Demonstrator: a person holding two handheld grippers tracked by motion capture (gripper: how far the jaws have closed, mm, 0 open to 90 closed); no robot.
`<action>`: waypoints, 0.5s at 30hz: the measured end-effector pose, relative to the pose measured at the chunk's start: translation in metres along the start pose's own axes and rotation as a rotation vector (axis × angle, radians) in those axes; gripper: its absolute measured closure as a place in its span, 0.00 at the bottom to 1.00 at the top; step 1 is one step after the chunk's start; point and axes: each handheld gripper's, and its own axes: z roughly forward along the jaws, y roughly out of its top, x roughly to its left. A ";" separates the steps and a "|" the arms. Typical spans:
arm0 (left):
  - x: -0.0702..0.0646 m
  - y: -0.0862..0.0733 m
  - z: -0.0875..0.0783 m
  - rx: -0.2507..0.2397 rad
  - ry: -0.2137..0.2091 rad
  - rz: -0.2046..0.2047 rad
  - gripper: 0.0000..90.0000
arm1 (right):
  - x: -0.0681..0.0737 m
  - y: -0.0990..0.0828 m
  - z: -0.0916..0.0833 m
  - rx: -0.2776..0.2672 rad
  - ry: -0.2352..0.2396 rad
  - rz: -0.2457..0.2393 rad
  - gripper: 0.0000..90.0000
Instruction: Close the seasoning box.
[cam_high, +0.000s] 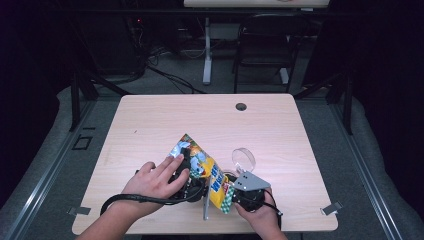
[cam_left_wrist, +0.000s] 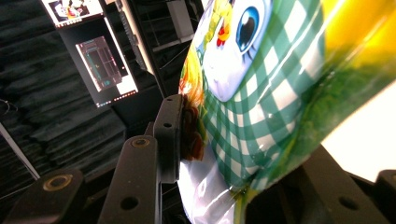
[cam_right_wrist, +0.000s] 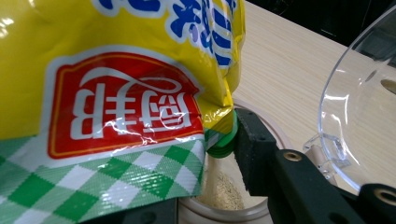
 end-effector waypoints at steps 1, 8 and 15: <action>0.000 0.000 0.000 -0.001 0.000 0.000 0.69 | -0.001 0.000 0.000 -0.001 0.003 0.002 0.79; 0.001 0.001 -0.001 0.000 -0.002 0.005 0.69 | -0.001 0.000 0.000 0.001 0.004 0.002 0.79; 0.001 0.002 -0.001 -0.006 0.003 0.006 0.70 | -0.001 0.000 0.000 -0.005 0.009 0.011 0.79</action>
